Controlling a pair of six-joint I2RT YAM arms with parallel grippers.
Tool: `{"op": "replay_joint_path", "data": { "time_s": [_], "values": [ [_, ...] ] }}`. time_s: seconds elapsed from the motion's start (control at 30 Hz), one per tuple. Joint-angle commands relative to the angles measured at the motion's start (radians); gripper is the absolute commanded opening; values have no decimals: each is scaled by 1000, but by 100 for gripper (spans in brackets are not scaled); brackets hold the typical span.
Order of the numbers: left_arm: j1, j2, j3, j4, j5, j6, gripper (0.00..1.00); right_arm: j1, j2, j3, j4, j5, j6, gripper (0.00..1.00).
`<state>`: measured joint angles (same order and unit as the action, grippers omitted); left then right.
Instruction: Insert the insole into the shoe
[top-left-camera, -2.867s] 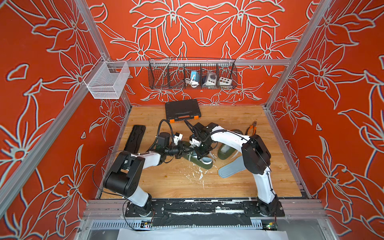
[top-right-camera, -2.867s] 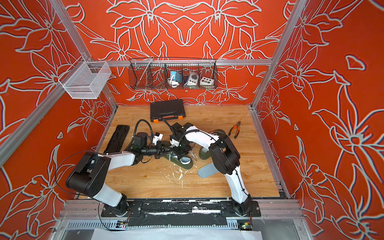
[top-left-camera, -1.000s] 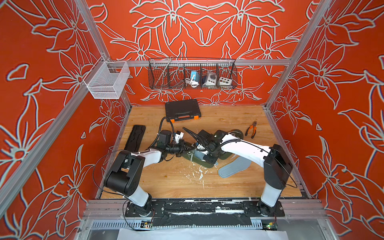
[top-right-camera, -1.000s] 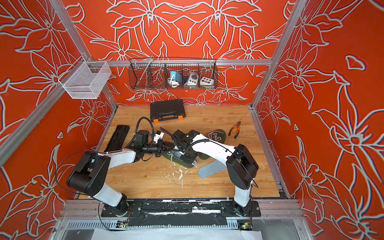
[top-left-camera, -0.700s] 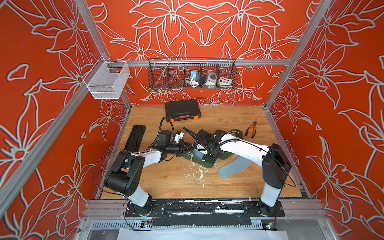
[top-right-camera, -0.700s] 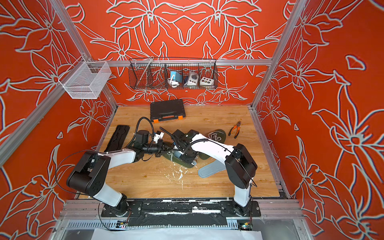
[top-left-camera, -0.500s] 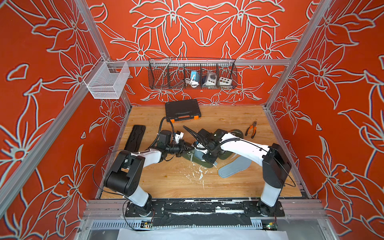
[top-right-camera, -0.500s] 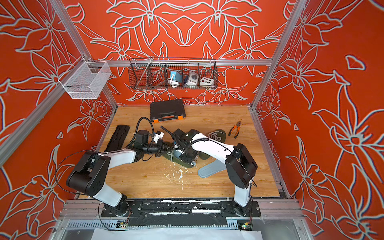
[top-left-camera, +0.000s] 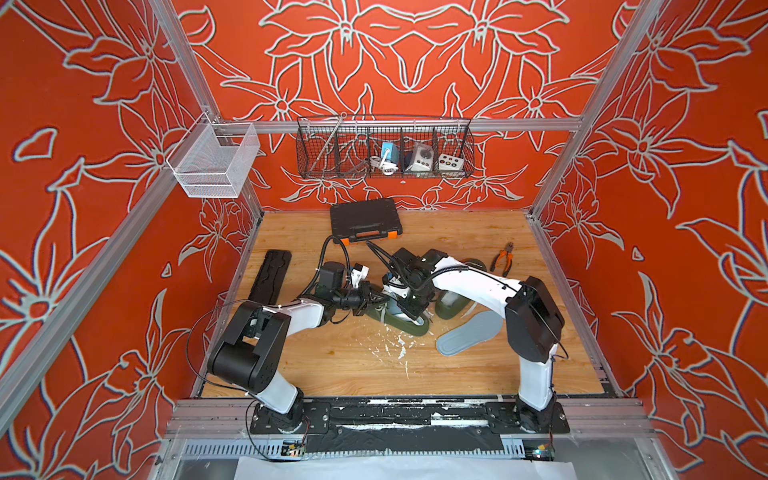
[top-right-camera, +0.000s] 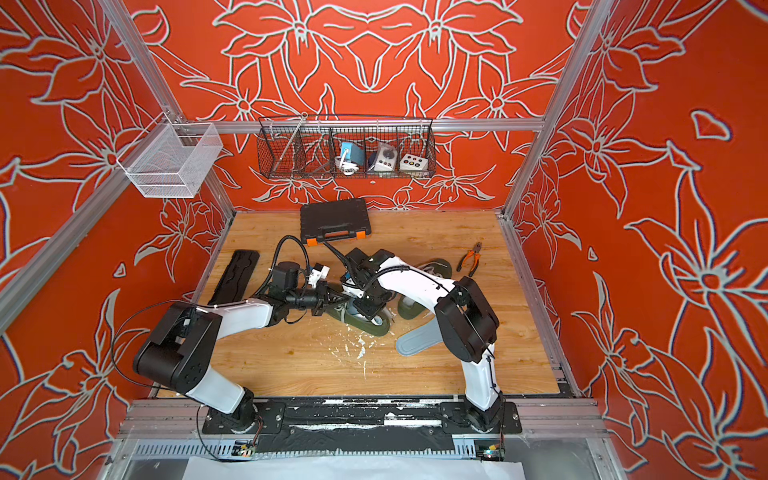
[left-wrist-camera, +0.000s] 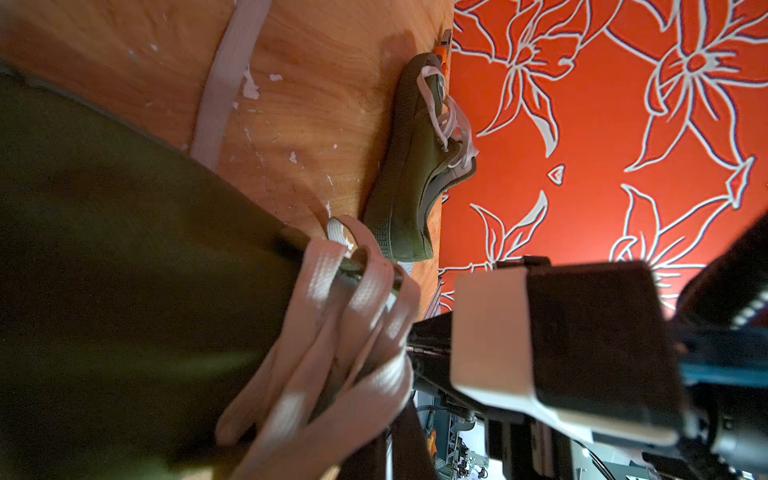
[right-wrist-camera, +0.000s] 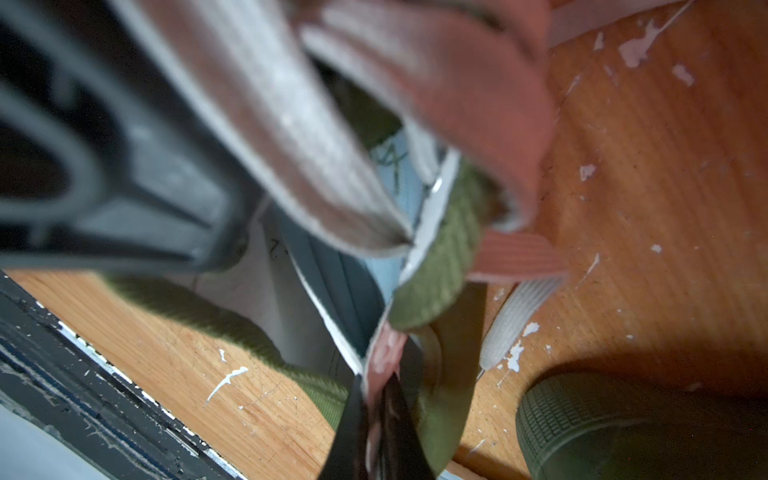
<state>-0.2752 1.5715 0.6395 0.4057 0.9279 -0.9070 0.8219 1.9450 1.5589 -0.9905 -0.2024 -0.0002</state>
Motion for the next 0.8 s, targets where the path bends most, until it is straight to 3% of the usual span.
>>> {"op": "replay_joint_path", "data": {
  "time_s": [0.0, 0.17, 0.37, 0.47, 0.77],
  "values": [
    [-10, -33, -2, 47, 34, -10, 0, -3, 20, 25, 71, -44, -3, 0],
    [-10, -30, -5, 47, 32, -9, 0, -4, 43, 33, 57, 0, -21, 4],
    [-9, -30, 4, 38, 13, -9, 0, -6, -52, -30, 29, 24, 15, 44],
    [-10, -26, 10, 33, 7, -7, 0, -5, -129, -85, 46, 45, 58, 56],
    [-9, -25, 29, 24, -14, -12, 0, -7, -258, -169, 37, 107, 187, 69]
  ]
}}
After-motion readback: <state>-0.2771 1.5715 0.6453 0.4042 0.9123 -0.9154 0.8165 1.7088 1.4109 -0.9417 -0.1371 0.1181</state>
